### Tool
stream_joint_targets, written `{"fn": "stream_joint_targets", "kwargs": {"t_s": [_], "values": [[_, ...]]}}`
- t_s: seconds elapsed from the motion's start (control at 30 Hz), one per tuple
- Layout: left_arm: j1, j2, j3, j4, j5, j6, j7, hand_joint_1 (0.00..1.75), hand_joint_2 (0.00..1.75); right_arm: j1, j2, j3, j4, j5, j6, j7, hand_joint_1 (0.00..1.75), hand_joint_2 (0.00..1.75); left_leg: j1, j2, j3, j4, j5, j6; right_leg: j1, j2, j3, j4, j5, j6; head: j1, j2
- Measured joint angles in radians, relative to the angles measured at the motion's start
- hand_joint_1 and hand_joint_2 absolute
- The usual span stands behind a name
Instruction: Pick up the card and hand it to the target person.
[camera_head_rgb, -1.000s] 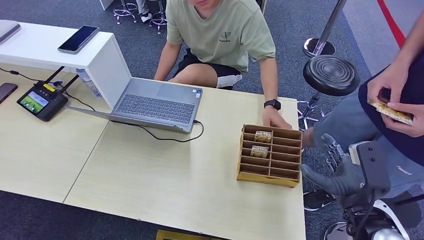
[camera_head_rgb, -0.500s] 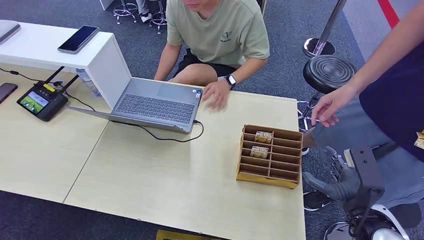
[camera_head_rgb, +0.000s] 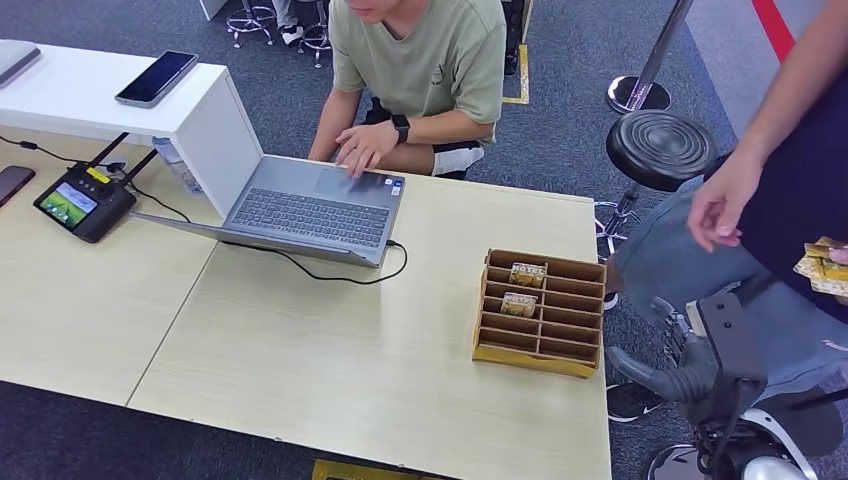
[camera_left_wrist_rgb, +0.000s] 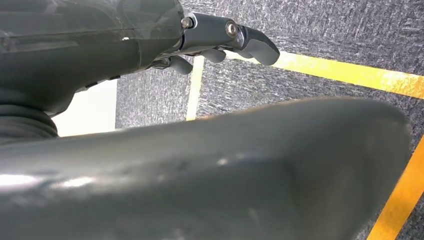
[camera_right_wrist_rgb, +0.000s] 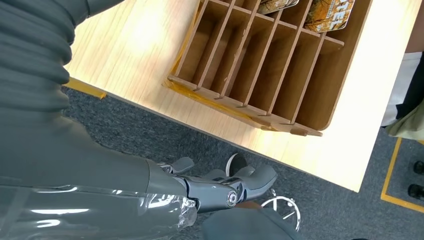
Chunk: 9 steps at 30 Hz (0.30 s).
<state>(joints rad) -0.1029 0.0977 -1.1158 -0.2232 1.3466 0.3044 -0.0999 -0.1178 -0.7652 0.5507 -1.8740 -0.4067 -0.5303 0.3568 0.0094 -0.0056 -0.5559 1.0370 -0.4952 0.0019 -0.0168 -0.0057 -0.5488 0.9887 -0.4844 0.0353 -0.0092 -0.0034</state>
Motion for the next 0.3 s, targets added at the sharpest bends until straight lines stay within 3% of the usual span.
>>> {"fn": "stream_joint_targets", "kwargs": {"t_s": [0.3], "values": [[0.0,0.0,0.0,0.0,0.0,0.0,0.001,0.0,0.0,-0.001,0.0,0.002,0.009,0.0,0.002,0.0,0.0,1.75,0.0,0.0,0.0,0.0,0.0,0.0,0.0,0.0,0.0,0.0,0.0,0.0,0.0,0.0]]}}
